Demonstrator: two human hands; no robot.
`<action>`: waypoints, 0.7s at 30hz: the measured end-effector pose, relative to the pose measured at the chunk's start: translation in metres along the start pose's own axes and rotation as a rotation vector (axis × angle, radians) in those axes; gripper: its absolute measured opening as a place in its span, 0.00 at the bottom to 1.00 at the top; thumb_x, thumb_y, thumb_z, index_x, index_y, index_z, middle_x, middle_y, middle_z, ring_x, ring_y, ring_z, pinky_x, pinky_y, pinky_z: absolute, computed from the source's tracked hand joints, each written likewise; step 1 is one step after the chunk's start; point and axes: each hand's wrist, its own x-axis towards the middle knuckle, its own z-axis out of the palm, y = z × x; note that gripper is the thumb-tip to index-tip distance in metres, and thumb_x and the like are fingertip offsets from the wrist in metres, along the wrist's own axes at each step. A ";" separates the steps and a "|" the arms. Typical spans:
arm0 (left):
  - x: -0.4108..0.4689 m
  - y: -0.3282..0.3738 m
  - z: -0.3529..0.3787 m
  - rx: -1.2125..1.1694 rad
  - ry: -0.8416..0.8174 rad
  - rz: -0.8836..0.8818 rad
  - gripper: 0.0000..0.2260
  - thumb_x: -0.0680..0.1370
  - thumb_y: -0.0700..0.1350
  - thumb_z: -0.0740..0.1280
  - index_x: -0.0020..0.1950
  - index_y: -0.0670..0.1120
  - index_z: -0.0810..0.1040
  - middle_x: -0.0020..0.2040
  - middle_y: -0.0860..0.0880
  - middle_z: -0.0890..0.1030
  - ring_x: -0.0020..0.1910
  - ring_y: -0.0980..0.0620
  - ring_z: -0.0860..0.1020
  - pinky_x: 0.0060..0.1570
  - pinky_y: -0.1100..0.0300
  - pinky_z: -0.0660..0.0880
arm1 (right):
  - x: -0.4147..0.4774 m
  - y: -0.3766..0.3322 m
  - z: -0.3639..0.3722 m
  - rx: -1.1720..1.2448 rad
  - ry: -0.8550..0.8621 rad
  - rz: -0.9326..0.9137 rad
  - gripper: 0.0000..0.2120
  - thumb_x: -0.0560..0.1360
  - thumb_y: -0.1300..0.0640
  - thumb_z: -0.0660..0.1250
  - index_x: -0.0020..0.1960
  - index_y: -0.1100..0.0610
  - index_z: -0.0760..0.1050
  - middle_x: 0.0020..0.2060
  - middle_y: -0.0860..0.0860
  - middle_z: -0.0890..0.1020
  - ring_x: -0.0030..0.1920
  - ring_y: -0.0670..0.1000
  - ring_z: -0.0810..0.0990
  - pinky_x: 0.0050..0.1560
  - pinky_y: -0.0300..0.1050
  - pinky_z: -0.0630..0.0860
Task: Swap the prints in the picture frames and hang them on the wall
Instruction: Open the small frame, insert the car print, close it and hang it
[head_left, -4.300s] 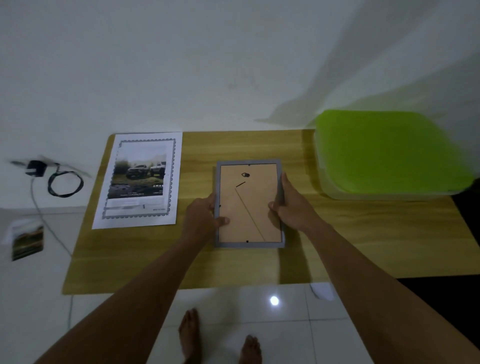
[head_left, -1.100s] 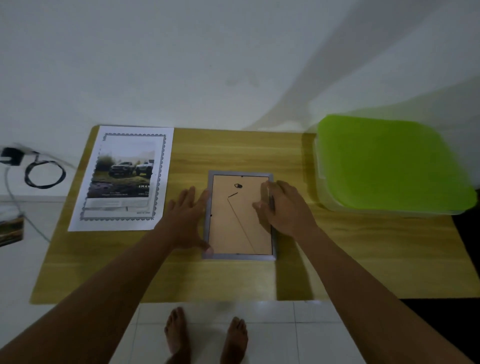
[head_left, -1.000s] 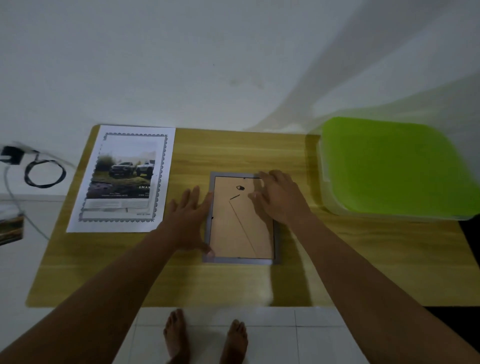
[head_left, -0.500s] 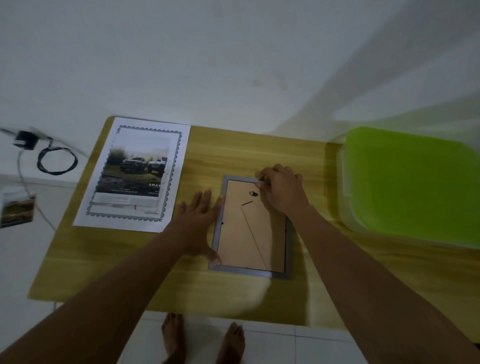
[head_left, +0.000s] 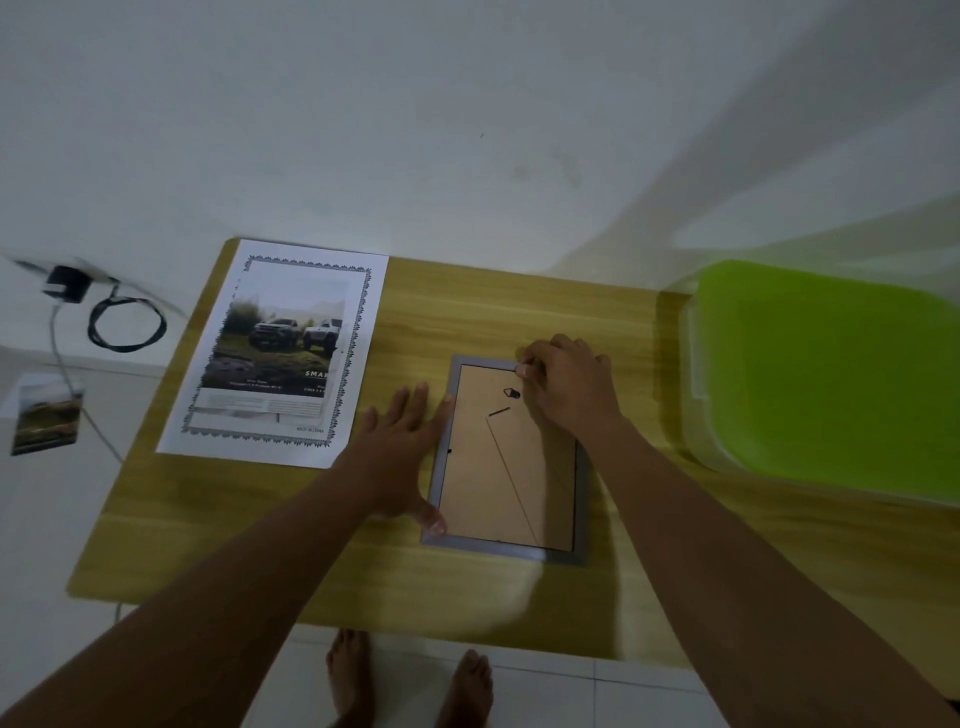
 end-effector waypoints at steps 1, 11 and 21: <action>0.000 0.000 0.000 -0.002 0.003 0.002 0.66 0.58 0.70 0.74 0.75 0.55 0.27 0.75 0.46 0.26 0.74 0.43 0.29 0.72 0.39 0.38 | -0.004 -0.001 -0.001 -0.006 -0.005 -0.005 0.13 0.81 0.45 0.60 0.60 0.49 0.76 0.54 0.51 0.76 0.59 0.56 0.72 0.57 0.55 0.66; -0.004 -0.004 -0.011 0.015 0.024 0.013 0.65 0.58 0.70 0.75 0.78 0.55 0.33 0.79 0.45 0.34 0.77 0.41 0.36 0.74 0.39 0.43 | -0.071 -0.032 0.026 -0.071 -0.129 0.003 0.41 0.74 0.27 0.54 0.78 0.52 0.55 0.78 0.56 0.56 0.79 0.57 0.50 0.75 0.67 0.49; 0.003 -0.005 -0.009 0.007 -0.024 0.007 0.67 0.57 0.68 0.77 0.77 0.54 0.30 0.77 0.44 0.31 0.76 0.41 0.32 0.73 0.37 0.40 | -0.072 -0.047 0.043 -0.017 -0.074 0.135 0.50 0.68 0.22 0.57 0.79 0.52 0.52 0.80 0.55 0.50 0.80 0.56 0.45 0.75 0.67 0.43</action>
